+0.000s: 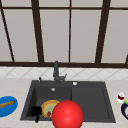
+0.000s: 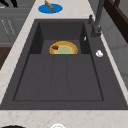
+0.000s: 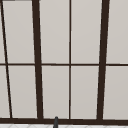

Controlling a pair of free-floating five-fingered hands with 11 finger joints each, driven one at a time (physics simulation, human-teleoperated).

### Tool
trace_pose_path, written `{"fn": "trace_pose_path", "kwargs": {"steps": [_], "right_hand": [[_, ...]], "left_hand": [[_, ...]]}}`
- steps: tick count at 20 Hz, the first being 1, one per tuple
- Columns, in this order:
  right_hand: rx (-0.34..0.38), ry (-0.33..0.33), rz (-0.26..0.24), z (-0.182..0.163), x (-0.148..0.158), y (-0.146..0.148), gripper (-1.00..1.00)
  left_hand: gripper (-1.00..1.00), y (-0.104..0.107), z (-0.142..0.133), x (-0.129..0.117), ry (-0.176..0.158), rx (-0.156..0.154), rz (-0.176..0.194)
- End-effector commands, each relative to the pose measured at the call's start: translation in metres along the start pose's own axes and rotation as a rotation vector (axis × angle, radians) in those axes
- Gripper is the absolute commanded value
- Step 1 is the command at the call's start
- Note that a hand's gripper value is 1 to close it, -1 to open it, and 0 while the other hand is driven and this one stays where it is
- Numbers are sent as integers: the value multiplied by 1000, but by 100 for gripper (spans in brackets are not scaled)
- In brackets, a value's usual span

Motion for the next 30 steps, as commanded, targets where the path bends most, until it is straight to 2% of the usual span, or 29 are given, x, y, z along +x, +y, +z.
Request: {"fn": "trace_pose_path", "kwargs": {"steps": [1,2,4,6,8,10,12,13,14,15,17,18,21,26,28,30], "right_hand": [[30,6,-78,16,-5,12,-100],[2,0,-59,16,-1,27,-100],[-33,-15,-61,21,4,41,-100],[-7,2,-46,21,9,44,-100],[-11,5,-45,24,6,52,-100],[-20,33,-71,29,18,58,-100],[-1,51,-104,34,14,58,-100],[18,55,-96,39,17,57,-100],[61,59,-46,46,25,59,-100],[67,60,-26,49,32,61,-100],[48,67,-31,45,40,65,-100],[28,73,-49,39,43,67,-100],[34,64,-116,28,37,70,-100],[45,15,-133,13,43,73,-100],[12,-13,-129,14,44,70,-100],[-34,-14,-124,14,45,67,-100]], "left_hand": [[0,0,0,0,0,0,0],[0,0,0,0,0,0,0],[0,0,0,0,0,0,0],[0,0,0,0,0,0,0],[0,0,0,0,0,0,0],[0,0,0,0,0,0,0],[0,0,0,0,0,0,0],[0,0,0,0,0,0,0],[0,0,0,0,0,0,0],[0,0,0,0,0,0,0],[0,0,0,0,0,0,0],[0,0,0,0,0,0,0],[0,0,0,0,0,0,0],[0,0,0,0,0,0,0],[0,0,0,0,0,0,0],[0,0,0,0,0,0,0]]}}
